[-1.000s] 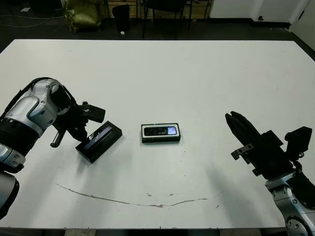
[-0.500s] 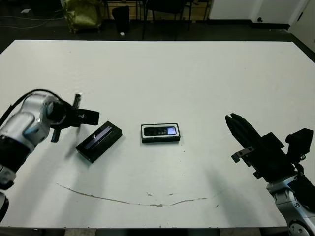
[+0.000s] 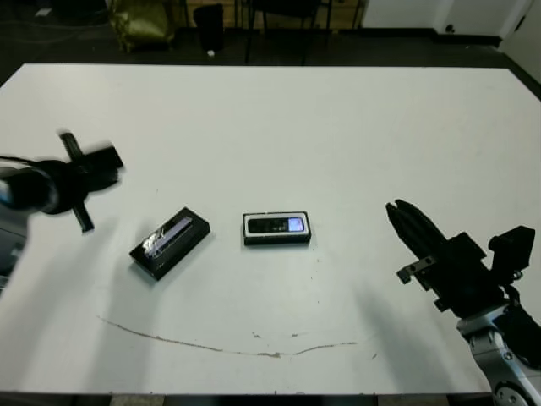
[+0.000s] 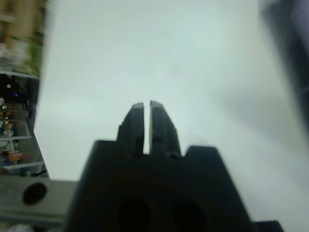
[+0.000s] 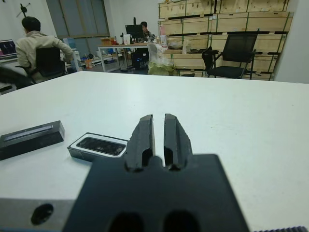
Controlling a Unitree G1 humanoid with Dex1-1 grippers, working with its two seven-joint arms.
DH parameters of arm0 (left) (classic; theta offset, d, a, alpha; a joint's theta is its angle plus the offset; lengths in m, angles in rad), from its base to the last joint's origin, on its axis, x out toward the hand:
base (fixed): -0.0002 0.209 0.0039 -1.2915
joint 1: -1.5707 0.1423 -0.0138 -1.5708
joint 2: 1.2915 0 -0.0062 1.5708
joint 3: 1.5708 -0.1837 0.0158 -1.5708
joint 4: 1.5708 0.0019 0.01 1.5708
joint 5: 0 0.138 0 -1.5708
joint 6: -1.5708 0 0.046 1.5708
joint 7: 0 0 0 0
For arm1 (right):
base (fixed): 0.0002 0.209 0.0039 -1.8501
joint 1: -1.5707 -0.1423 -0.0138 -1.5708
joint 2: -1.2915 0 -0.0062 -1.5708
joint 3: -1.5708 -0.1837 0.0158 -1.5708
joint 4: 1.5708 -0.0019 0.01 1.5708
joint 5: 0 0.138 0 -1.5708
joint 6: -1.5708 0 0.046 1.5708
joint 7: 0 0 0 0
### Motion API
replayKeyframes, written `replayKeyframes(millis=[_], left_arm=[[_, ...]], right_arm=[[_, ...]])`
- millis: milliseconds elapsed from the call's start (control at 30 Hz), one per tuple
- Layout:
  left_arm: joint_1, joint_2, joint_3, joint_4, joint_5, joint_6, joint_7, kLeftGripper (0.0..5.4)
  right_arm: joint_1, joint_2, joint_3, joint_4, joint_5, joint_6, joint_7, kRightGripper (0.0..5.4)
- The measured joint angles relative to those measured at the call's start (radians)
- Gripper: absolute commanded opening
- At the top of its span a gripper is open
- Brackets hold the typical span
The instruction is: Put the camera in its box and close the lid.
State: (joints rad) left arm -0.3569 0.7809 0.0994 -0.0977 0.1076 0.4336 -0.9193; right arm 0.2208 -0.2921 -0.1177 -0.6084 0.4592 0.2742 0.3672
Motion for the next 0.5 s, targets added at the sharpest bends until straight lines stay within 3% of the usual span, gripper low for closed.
replayKeyframes(millis=[167,267,367,433,500], left_arm=[[0.097,-0.045,0.180,-0.203,-0.265,0.206,0.009,0.00],[0.152,-0.104,0.278,-0.360,-0.386,0.379,0.098,0.00],[0.208,-0.194,0.350,-0.526,-0.469,0.493,0.219,0.00],[0.265,-0.258,0.366,-0.623,-0.493,0.500,0.295,0.00],[0.348,-0.316,0.347,-0.710,-0.470,0.462,0.375,0.00]], right_arm=[[0.002,0.007,0.014,-0.029,0.000,0.001,-0.007,0.01],[0.007,0.007,0.014,-0.046,0.004,0.019,-0.020,0.01],[0.012,0.006,0.014,-0.046,0.002,0.019,-0.025,0.01],[0.016,0.005,0.015,-0.044,0.000,0.020,-0.029,0.01],[0.019,0.005,0.018,-0.059,0.000,0.040,-0.045,0.01]])
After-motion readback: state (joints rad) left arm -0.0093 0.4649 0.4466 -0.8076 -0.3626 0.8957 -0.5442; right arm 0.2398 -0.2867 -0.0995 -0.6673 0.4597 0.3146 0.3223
